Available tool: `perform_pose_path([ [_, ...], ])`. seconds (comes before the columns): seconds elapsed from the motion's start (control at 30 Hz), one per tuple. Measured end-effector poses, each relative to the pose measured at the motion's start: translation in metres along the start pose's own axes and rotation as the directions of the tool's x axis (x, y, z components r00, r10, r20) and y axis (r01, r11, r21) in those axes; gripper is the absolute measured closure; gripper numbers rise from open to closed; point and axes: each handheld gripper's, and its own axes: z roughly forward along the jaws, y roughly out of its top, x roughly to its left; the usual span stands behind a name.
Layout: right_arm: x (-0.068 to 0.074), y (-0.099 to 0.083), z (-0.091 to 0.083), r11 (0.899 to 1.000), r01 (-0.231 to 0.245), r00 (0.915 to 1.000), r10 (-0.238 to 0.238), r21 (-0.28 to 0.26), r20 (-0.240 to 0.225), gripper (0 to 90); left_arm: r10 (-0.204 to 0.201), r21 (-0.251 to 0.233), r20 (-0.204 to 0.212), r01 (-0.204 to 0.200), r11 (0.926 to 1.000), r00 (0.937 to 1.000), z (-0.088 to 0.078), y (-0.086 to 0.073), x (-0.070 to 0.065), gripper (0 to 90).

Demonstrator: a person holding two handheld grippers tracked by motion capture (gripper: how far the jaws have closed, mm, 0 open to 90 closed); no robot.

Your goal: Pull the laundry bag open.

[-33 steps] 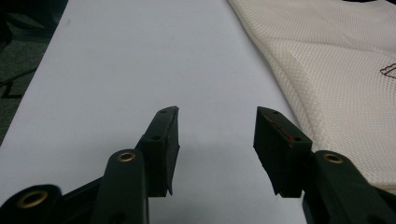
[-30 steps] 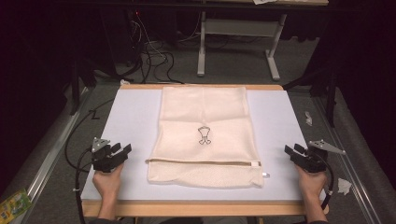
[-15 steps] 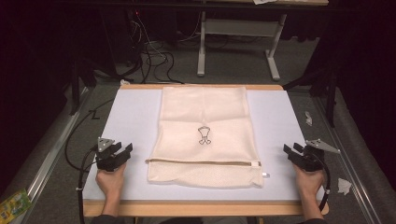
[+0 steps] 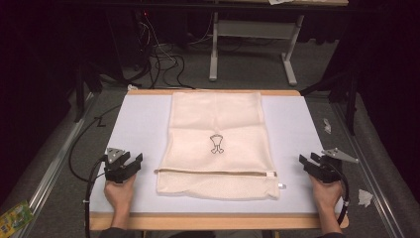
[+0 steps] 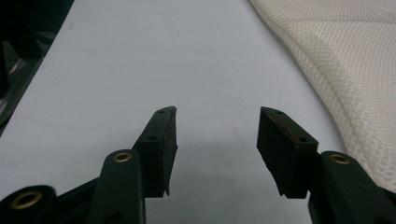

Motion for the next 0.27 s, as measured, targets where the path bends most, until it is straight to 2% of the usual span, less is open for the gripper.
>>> perform_pose_path([
  [0.13, 0.0014, -0.0001, 0.0010, 1.000, 0.017, 0.9998, -0.017, 0.009, 0.011, 48.0, 0.037, 0.005, -0.015, -0.037, 0.9993, 0.9992, 0.0001, -0.0004, -0.0035, 47.3],
  [0.27, 0.0010, -0.0003, 0.0010, 1.000, 0.015, 0.9998, -0.015, 0.009, 0.011, 46.8, 0.032, 0.015, -0.015, -0.032, 0.9994, 0.9994, 0.0011, -0.0001, -0.0034, 46.8],
])
